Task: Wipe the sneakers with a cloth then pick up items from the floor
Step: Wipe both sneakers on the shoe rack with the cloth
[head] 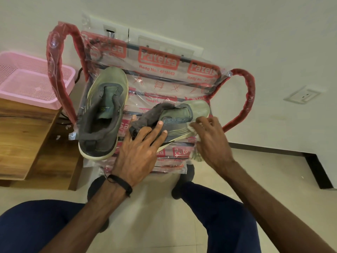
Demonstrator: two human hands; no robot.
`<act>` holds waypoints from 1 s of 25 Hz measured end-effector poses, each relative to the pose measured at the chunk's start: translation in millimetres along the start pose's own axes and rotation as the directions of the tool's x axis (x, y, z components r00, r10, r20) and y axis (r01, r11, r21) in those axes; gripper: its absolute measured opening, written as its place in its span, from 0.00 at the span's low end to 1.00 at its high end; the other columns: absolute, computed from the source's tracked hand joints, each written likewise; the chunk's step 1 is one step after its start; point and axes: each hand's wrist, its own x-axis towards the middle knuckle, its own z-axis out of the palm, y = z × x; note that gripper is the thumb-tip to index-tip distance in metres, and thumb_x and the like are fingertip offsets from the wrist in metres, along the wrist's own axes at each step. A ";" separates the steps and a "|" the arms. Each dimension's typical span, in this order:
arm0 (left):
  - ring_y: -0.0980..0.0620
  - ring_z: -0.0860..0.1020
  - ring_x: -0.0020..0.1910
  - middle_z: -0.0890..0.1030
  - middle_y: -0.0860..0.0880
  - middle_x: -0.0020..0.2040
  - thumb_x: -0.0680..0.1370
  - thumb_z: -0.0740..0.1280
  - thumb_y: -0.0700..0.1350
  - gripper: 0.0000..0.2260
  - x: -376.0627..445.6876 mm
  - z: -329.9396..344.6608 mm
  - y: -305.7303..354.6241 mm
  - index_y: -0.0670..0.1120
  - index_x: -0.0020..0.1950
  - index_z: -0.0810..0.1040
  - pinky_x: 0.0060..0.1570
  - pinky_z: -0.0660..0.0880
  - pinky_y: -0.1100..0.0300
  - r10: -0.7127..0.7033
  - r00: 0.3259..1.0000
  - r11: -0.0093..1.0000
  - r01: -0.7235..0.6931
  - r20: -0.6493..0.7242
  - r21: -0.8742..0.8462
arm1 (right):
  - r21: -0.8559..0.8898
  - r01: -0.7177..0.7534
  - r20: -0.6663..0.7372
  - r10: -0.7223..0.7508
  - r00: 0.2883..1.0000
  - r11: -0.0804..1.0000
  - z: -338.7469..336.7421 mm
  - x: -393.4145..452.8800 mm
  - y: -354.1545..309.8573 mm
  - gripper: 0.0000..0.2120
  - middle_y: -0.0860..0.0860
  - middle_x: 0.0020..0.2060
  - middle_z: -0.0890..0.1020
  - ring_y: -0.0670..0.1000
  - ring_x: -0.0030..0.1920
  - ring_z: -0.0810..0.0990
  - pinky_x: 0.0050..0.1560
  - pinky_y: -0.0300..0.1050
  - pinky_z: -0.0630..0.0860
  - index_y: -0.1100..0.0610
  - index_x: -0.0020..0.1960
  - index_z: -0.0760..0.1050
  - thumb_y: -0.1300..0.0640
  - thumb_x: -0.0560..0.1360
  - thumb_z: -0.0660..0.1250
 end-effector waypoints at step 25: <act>0.45 0.72 0.60 0.73 0.44 0.73 0.65 0.78 0.41 0.33 2.8 5.1 0.5 0.45 0.71 0.76 0.57 0.73 0.40 -0.027 0.999 0.999 0.026 -0.028 -0.031 | 0.017 -0.102 0.027 0.102 0.994 0.995 -3.1 2.8 -21.4 0.25 0.57 0.56 0.81 0.58 0.54 0.77 0.53 0.55 0.79 0.60 0.62 0.80 0.59 0.66 0.80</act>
